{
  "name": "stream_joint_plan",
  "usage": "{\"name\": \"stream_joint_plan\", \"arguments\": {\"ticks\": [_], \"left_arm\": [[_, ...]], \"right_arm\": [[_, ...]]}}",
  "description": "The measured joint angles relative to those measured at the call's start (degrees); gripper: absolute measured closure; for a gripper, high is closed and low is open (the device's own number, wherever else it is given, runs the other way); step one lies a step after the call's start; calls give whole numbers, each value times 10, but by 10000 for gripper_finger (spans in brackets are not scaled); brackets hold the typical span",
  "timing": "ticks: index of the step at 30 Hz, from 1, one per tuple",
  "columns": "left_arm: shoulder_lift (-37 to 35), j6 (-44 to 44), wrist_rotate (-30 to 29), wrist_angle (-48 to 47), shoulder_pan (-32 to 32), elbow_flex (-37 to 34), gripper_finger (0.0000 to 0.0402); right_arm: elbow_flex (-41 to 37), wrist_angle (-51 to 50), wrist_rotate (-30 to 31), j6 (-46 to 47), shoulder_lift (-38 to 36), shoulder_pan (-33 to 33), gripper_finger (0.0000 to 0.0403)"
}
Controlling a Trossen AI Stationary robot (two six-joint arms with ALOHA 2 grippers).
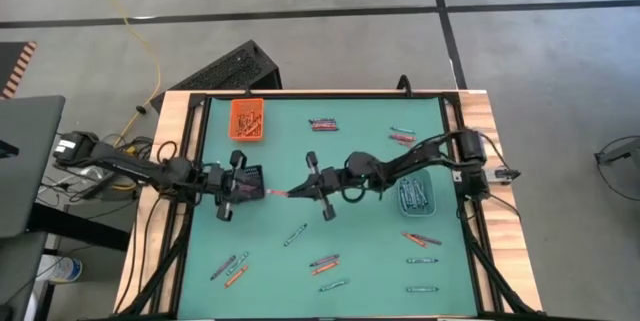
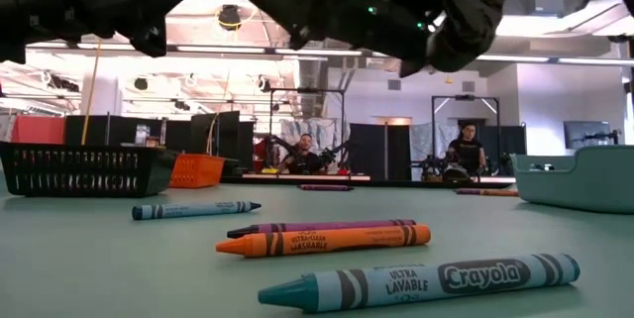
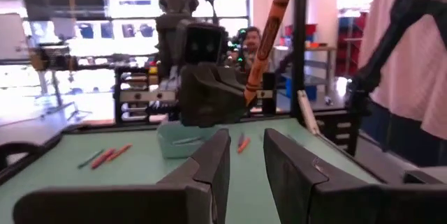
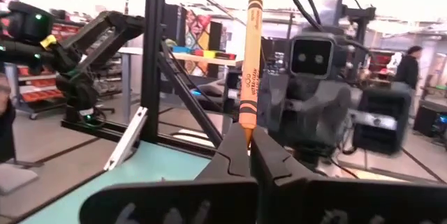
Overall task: Sort crayons
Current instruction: Put the orange crayon into the orange bin
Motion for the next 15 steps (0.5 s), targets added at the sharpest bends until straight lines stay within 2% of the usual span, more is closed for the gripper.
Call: {"name": "stream_joint_plan", "arguments": {"ticks": [5, 11, 15], "left_arm": [[53, 26, -12, 70, -7, 1, 325], [95, 38, -13, 80, -7, 16, 325], [115, 39, 25, 79, -7, 32, 325]], "right_arm": [[41, -9, -2, 29, 32, 1, 403], [73, -31, -2, 30, 59, 0, 403], [76, -37, -2, 30, 59, 1, 403]]}}
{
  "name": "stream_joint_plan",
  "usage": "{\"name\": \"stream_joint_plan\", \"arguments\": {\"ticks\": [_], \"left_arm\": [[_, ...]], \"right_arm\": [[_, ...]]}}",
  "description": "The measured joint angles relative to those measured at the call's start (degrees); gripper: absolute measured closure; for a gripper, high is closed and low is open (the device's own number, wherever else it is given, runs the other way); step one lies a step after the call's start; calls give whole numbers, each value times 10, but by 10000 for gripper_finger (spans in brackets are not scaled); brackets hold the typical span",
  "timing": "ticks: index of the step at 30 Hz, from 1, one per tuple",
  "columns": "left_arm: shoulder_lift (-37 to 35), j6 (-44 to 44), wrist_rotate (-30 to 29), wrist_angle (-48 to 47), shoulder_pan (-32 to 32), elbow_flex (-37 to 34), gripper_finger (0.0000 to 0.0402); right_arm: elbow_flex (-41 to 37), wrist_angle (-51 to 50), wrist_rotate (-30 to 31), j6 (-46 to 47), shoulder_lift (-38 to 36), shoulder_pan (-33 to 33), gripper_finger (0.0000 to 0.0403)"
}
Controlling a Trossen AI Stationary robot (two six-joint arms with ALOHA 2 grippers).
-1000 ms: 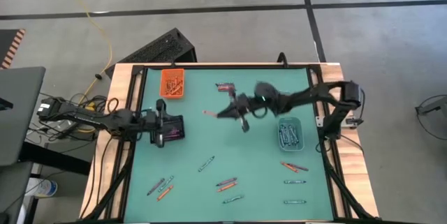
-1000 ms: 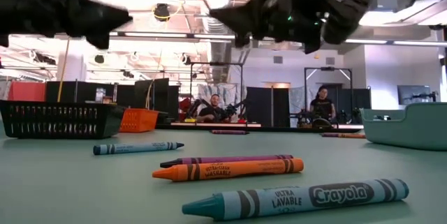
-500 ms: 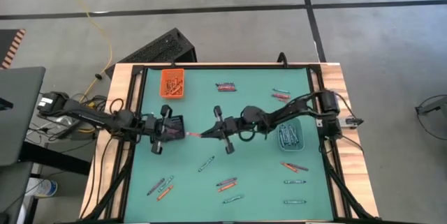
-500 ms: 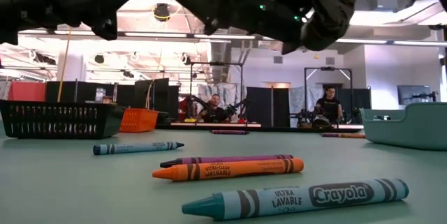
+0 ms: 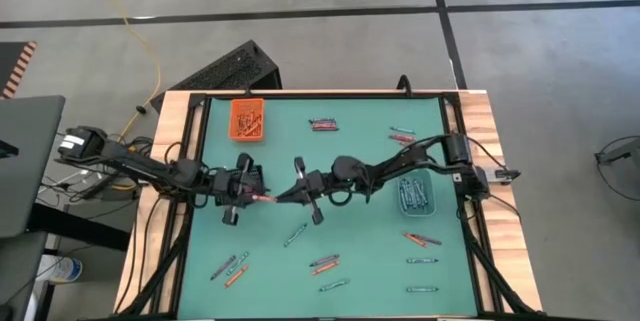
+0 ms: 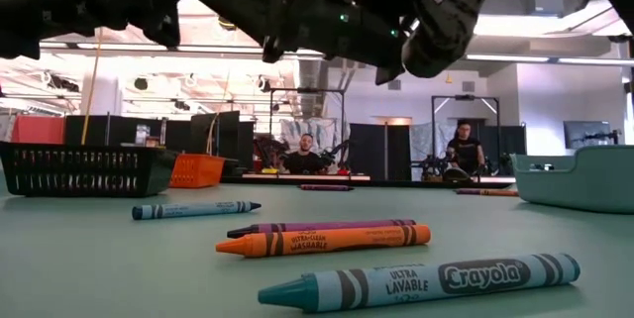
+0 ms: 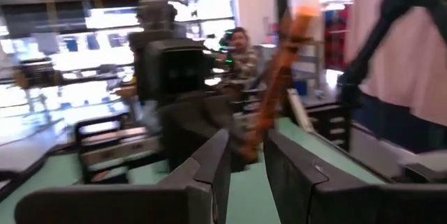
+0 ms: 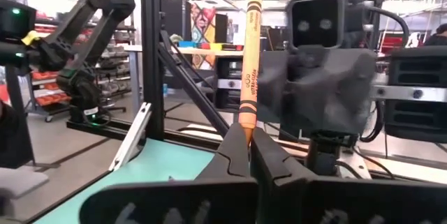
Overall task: Sort crayons
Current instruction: Put the orange crayon into the orange bin
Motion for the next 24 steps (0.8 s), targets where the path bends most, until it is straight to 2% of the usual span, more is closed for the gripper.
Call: {"name": "stream_joint_plan", "arguments": {"ticks": [3, 11, 19, 24], "left_arm": [[12, 1, 16, -2, 0, 10, 325], [18, 35, 8, 1, 0, 12, 325], [18, 33, 54, 25, 0, 12, 325], [18, 32, 50, 28, 0, 12, 346]], "right_arm": [[0, 1, 2, -1, 0, 2, 403], [0, -4, 3, -1, 0, 3, 403], [0, -5, 16, -3, 0, 3, 403], [0, -5, 17, -5, 0, 3, 403]]}}
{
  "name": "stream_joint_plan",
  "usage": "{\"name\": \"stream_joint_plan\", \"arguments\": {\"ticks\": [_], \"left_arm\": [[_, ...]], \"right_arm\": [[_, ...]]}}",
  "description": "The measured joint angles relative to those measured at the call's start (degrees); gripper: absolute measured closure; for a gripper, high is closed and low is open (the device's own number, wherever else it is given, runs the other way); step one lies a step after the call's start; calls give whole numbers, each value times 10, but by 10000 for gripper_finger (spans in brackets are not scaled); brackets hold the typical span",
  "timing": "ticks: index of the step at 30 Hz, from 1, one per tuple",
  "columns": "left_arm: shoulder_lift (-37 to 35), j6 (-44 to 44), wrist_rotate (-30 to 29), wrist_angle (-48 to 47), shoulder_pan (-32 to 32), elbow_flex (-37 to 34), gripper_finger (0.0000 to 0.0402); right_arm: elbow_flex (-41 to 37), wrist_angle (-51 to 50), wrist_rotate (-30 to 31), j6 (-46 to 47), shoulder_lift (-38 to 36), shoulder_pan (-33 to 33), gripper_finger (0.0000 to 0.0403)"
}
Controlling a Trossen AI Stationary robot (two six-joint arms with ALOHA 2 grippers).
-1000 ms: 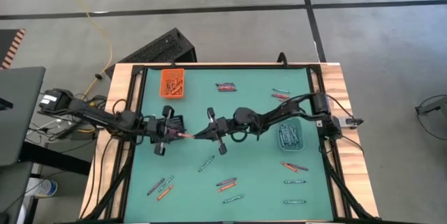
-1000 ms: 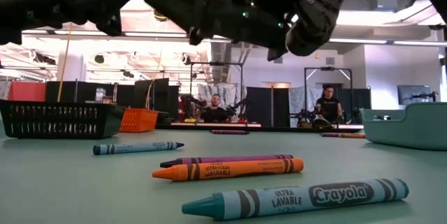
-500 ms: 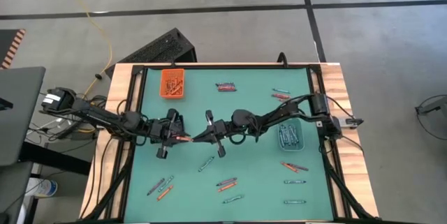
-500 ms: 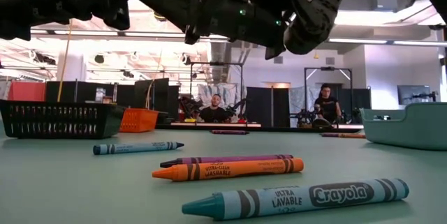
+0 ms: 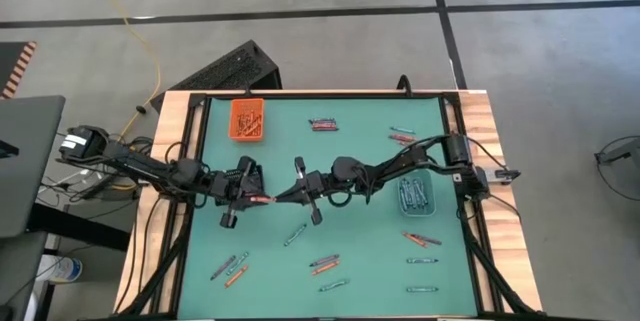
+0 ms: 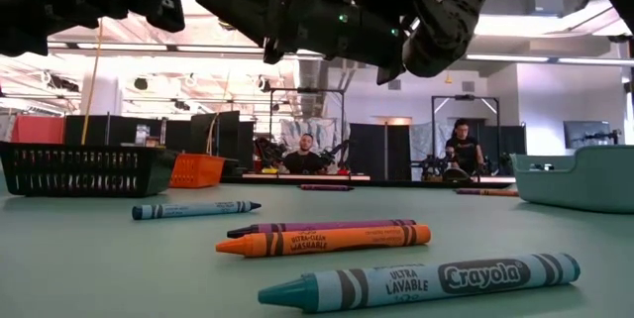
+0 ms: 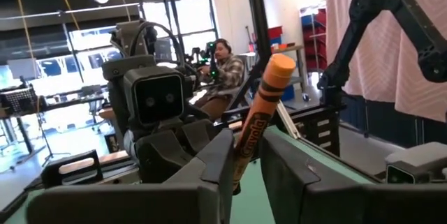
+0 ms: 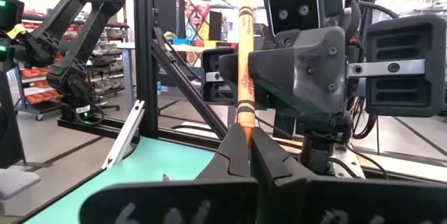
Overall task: Sort crayons
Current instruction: Put the orange crayon into the orange bin
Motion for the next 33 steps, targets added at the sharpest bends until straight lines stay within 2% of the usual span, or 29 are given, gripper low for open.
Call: {"name": "stream_joint_plan", "arguments": {"ticks": [5, 9, 16, 19, 23, 25, 27, 31, 33], "left_arm": [[0, 3, -8, 7, 0, 0, 387], [0, 4, -34, 4, -1, 0, 392], [0, 1, -80, -14, 0, 0, 395], [-4, 0, -129, -47, 0, 0, 395], [-24, -43, -261, -96, 19, 3, 396], [-40, -65, -317, -169, 50, 23, 396], [-57, -70, -333, -302, 100, 67, 397], [-49, -129, -303, -630, 234, 198, 397], [-27, -147, -285, -737, 301, 257, 397]], "right_arm": [[0, 1, 0, 0, 0, 0, 403], [0, -1, -1, 0, 0, 0, 396], [-4, -18, -1, 1, -17, -13, 330], [-11, -121, -2, 6, -59, -30, 302], [-12, -391, -1, 22, -133, -54, 280], [-12, -484, 1, 36, -156, -61, 274], [-12, -536, 17, 49, -166, -60, 272], [-13, -553, 73, 42, -171, -41, 271], [-13, -552, 98, 31, -171, -30, 271]]}}
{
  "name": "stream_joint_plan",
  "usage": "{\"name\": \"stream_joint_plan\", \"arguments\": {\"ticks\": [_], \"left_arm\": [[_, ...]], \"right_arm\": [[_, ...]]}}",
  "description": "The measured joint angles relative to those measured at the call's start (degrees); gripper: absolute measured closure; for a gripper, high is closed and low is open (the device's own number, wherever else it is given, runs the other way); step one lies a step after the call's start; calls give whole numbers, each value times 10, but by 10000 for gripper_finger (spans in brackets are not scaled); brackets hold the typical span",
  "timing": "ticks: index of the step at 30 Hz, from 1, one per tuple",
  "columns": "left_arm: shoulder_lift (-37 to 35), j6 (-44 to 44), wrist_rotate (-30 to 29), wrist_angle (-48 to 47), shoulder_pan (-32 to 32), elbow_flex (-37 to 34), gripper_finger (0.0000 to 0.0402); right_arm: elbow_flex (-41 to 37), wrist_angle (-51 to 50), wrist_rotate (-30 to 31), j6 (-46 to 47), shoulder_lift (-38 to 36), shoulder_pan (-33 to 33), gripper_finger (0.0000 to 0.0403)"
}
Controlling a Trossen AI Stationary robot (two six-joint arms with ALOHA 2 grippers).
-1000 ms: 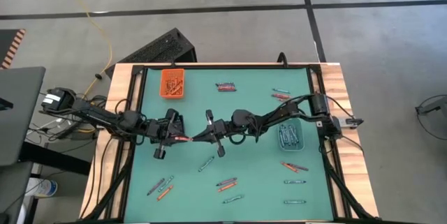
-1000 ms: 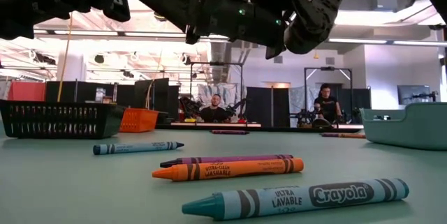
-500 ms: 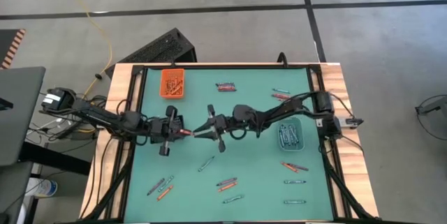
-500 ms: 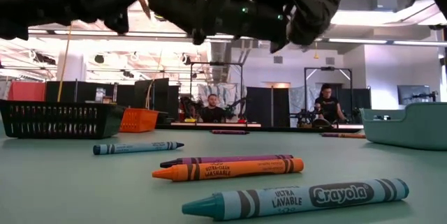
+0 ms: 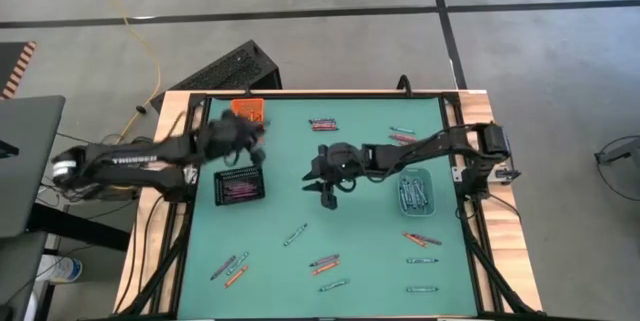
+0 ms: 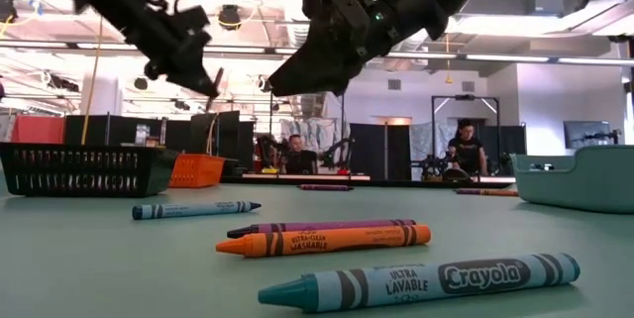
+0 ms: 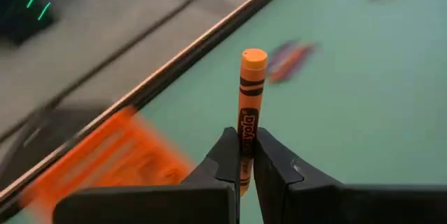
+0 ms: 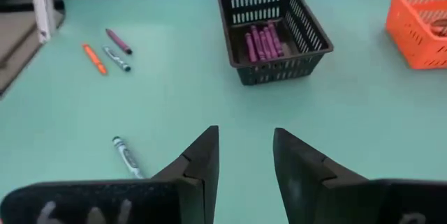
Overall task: Sort crayons
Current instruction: Put the orange crayon into the orange bin
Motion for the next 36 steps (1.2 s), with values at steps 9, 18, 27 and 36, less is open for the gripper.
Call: {"name": "stream_joint_plan", "arguments": {"ticks": [9, 18, 27, 36], "left_arm": [[147, 33, 205, -142, 270, 114, 397], [287, 49, 204, -188, 322, 166, 380], [286, 86, 113, -277, 300, 216, 315], [181, 42, 193, -320, 229, 210, 288]], "right_arm": [[0, -5, 29, -23, 0, 34, 271], [0, -19, 29, -32, 0, 43, 271], [0, -18, 29, -34, 0, 28, 271], [18, -183, 30, -59, -10, 3, 271]]}}
